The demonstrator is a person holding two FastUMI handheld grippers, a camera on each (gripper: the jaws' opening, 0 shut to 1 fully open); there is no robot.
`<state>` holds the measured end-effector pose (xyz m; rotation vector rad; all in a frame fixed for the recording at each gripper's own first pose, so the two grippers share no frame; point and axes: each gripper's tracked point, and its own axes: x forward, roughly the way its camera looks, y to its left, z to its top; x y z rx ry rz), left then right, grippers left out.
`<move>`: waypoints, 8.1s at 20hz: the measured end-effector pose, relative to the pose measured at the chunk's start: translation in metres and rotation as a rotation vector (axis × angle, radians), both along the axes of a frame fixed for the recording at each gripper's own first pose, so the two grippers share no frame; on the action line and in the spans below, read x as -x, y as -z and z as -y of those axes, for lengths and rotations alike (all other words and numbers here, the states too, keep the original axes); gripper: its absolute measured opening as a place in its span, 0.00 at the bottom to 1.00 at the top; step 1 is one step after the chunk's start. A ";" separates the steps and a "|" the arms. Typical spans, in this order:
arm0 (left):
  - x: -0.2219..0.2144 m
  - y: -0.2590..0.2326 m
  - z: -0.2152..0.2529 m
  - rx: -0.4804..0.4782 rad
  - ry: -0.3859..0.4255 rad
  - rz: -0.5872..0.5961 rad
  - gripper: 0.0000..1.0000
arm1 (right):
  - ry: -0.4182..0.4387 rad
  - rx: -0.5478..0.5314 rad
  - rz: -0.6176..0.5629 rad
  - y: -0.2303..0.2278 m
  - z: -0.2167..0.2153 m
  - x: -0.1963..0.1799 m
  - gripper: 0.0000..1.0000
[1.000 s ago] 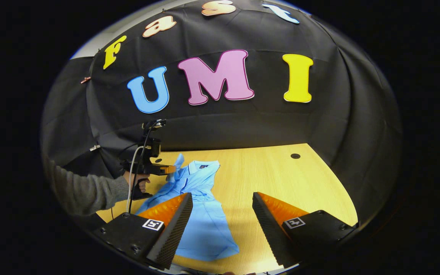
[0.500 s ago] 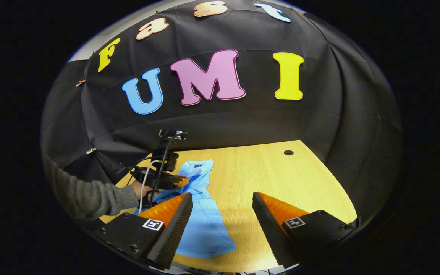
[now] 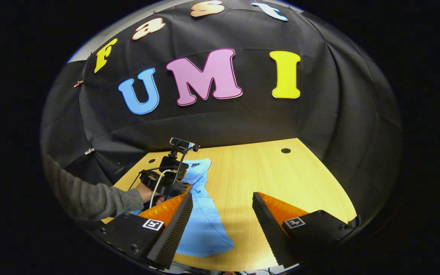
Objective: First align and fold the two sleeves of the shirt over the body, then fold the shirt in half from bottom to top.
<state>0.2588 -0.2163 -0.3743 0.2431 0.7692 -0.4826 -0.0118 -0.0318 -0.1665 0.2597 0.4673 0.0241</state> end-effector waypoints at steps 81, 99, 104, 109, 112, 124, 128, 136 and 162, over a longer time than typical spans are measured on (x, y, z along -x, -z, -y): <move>0.271 -0.017 -0.196 0.142 -0.453 -0.094 0.06 | -0.150 -0.003 -0.371 0.174 -0.085 0.041 0.05; 0.029 -0.117 -0.191 0.285 -0.518 0.220 0.06 | -0.079 -0.029 -0.096 0.106 -0.066 -0.177 0.05; -0.045 -0.113 -0.192 0.284 -0.563 0.262 0.06 | -0.057 -0.024 -0.075 0.112 -0.058 -0.246 0.05; -0.114 -0.105 -0.191 0.242 -0.571 0.299 0.06 | -0.028 -0.028 -0.079 0.135 -0.052 -0.307 0.05; -0.153 -0.094 -0.186 0.222 -0.575 0.305 0.06 | -0.009 -0.028 -0.100 0.158 -0.047 -0.341 0.05; -0.192 -0.018 -0.179 0.102 -0.608 0.188 0.06 | 0.041 -0.003 -0.254 0.242 -0.053 -0.383 0.05; -0.189 -0.005 -0.180 0.059 -0.594 0.156 0.06 | 0.046 0.003 -0.297 0.257 -0.053 -0.379 0.05; -0.185 0.011 -0.170 0.074 -0.560 0.092 0.29 | 0.060 -0.010 -0.326 0.266 -0.053 -0.376 0.14; -0.024 -0.150 -0.159 0.188 -0.441 0.329 0.92 | 0.076 0.021 -0.085 0.096 -0.018 -0.245 0.98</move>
